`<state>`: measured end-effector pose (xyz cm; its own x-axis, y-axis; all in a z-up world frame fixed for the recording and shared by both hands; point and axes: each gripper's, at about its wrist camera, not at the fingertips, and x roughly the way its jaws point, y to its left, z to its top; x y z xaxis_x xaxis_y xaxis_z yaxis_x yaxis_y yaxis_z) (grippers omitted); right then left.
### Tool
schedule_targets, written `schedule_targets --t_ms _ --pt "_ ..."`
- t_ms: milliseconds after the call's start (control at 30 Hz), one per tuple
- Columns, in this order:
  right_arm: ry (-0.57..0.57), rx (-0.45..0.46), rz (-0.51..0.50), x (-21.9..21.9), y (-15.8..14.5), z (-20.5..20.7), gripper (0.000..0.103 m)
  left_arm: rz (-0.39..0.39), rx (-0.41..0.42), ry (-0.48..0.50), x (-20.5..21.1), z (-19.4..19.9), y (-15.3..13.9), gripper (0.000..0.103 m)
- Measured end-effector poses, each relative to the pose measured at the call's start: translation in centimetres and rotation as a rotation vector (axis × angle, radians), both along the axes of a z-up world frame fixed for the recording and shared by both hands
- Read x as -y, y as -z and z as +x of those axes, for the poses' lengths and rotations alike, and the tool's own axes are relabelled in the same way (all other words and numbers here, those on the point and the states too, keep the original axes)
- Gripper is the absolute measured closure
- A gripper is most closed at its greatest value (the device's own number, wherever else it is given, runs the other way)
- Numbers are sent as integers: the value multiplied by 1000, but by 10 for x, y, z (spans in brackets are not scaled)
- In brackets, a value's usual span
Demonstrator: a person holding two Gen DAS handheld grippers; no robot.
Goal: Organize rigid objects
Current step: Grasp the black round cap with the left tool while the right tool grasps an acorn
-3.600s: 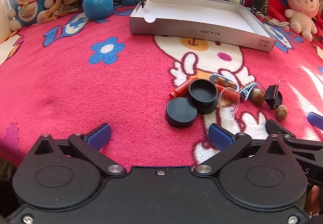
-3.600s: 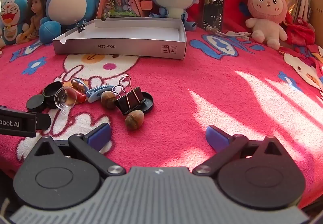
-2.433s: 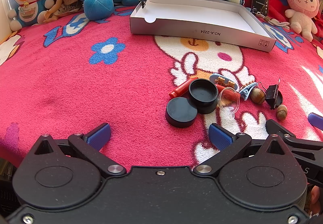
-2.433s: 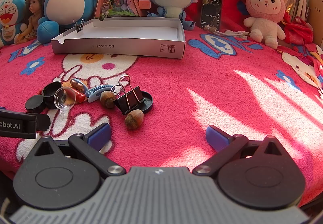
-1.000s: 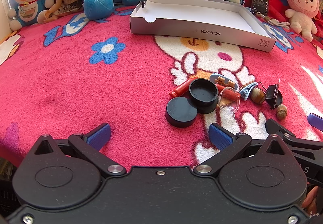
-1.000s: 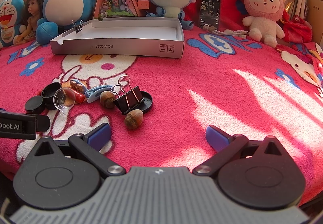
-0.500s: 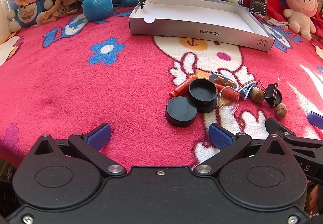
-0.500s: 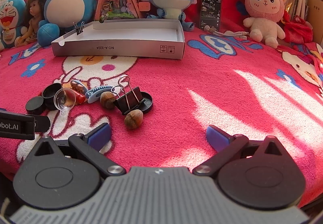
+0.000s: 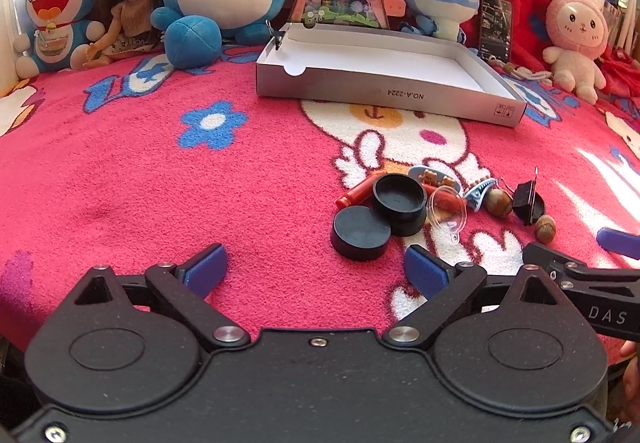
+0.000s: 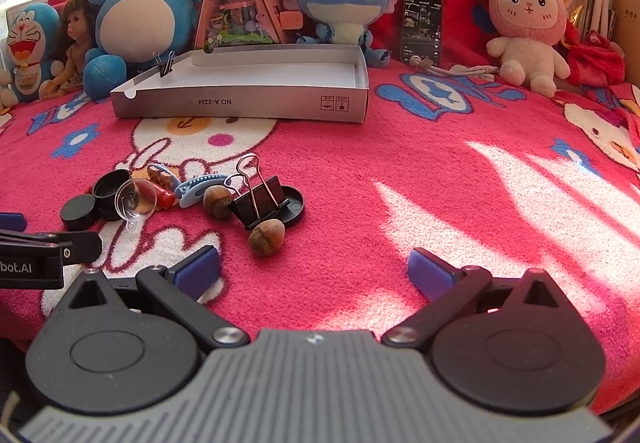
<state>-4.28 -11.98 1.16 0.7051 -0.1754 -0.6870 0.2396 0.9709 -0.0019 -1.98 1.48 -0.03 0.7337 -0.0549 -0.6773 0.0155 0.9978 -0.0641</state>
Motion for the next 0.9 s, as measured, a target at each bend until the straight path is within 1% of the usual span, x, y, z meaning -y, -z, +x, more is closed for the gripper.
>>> schedule_targets --t_ms 33,133,167,233,300,367,400,433,467,600,667,700,767,900 --pt "-5 4 1 0 -1 -1 0 -15 11 -9 -3 0 -2 22" --pt "-23 11 -16 -2 -3 -1 13 -58 26 -3 -9 2 -6 32" --pt "-43 14 -19 -3 -4 -1 16 -64 27 5 -10 3 -7 34" --pt "-78 16 -30 -5 -6 -1 21 -60 27 15 -8 4 -7 42" --pt "-102 18 -34 -7 -7 -1 27 -51 29 27 -5 4 -7 47" --pt "-122 24 -31 -8 -9 -1 38 -51 31 37 -3 3 -7 51" --pt "-128 25 -31 -9 -9 -1 41 -55 31 42 -2 2 -7 55" --pt "-135 26 -30 -10 -9 -1 47 -60 32 47 -2 2 -7 59" --pt "-141 31 -30 -11 -9 -1 53 -66 32 51 -1 2 -8 61" --pt "-150 27 -12 -10 -9 3 64 -84 31 74 0 5 -8 74" --pt "-143 22 -5 -9 -8 5 78 -80 38 73 2 5 -9 74" --pt "-139 22 -4 -9 -9 6 80 -74 46 78 3 4 -11 74" --pt "-135 27 6 -8 -11 6 80 -61 67 87 5 1 -14 74" --pt "-131 48 5 -8 -17 4 80 -61 93 93 6 -2 -20 74"
